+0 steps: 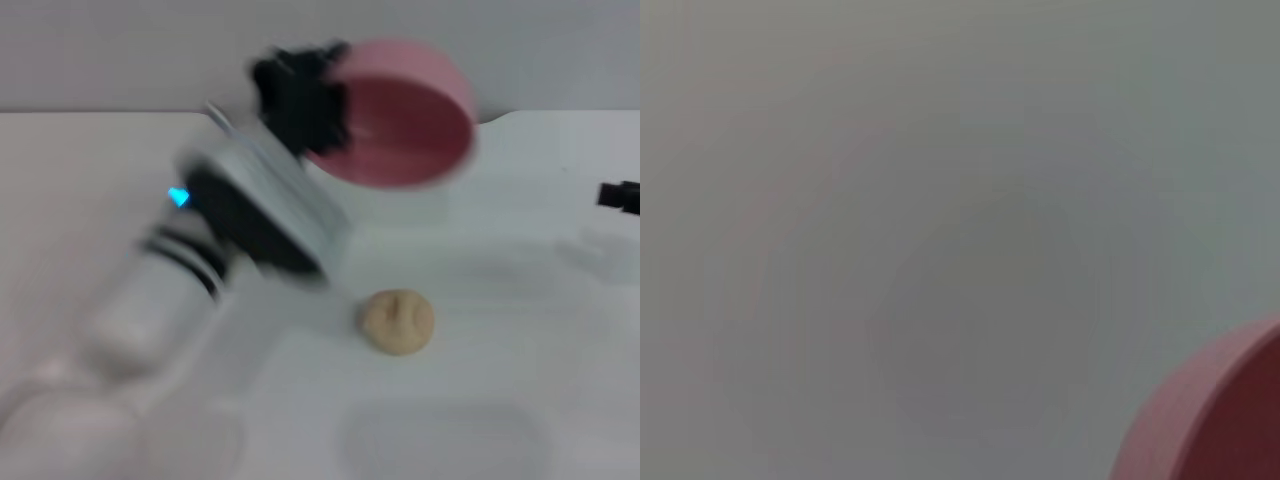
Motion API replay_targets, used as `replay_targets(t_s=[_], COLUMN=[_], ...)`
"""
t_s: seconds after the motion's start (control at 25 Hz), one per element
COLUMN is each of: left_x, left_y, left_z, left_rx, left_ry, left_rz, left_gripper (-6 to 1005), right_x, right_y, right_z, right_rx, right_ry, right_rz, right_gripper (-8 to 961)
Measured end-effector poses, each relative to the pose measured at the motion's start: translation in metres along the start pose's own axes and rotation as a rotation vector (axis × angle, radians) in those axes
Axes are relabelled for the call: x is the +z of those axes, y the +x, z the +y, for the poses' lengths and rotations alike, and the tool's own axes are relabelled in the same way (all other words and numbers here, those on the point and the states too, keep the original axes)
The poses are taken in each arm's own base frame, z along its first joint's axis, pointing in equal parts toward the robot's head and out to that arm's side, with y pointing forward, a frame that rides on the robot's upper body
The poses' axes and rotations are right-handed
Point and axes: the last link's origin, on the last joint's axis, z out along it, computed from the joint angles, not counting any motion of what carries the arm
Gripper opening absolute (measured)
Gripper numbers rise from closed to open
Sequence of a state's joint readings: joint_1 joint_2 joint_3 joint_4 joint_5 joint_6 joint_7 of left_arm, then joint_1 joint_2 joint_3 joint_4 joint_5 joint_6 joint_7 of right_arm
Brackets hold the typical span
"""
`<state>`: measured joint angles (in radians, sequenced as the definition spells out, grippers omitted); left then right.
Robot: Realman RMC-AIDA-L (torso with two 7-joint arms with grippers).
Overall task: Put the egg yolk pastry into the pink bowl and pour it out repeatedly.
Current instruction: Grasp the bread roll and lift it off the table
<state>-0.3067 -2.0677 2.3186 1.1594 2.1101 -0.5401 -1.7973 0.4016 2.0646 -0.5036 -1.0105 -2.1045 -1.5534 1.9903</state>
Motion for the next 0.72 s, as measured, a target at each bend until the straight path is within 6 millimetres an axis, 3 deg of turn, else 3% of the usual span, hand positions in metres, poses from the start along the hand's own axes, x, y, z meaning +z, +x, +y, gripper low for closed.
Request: replay_targets(t_s=[0.2,0.32,0.48,0.6,0.64,0.68,0.72], left_x=[0.026,0.024,0.004,-0.021,-0.021,-0.046,-0.049], left_y=[-0.046,-0.076,-0.107,-0.122,-0.122,-0.129,-0.129], left_z=[-0.066,-0.090,-0.110,-0.122,-0.122,-0.129,-0.130], left_rx=[-0.417,-0.674,-0.862,-0.958,-0.958,-0.982,-0.982], left_ry=[-0.153,-0.333,-0.483,-0.533,-0.533,-0.549,-0.553], left_rz=[-0.228,-0.352,-0.502,-0.659,-0.659,-0.813,-0.831], left_gripper=[0,0,0,0,0,0,0], right_x=[0.040,0.053,0.076,0.099,0.099,0.104,0.110], right_y=[-0.008,-0.011,-0.022,-0.027,-0.027,-0.026,-0.023], right_z=[0.024,0.031,0.043,0.055,0.055,0.057,0.061], right_rx=[-0.165,-0.206,-0.286,-0.369,-0.369,-0.393,-0.413], right_ry=[-0.102,-0.127,-0.149,-0.159,-0.159,-0.159,-0.160], right_rz=[0.119,0.147,0.189,0.272,0.272,0.312,0.356], right_gripper=[572,579,587,593,595,597,599])
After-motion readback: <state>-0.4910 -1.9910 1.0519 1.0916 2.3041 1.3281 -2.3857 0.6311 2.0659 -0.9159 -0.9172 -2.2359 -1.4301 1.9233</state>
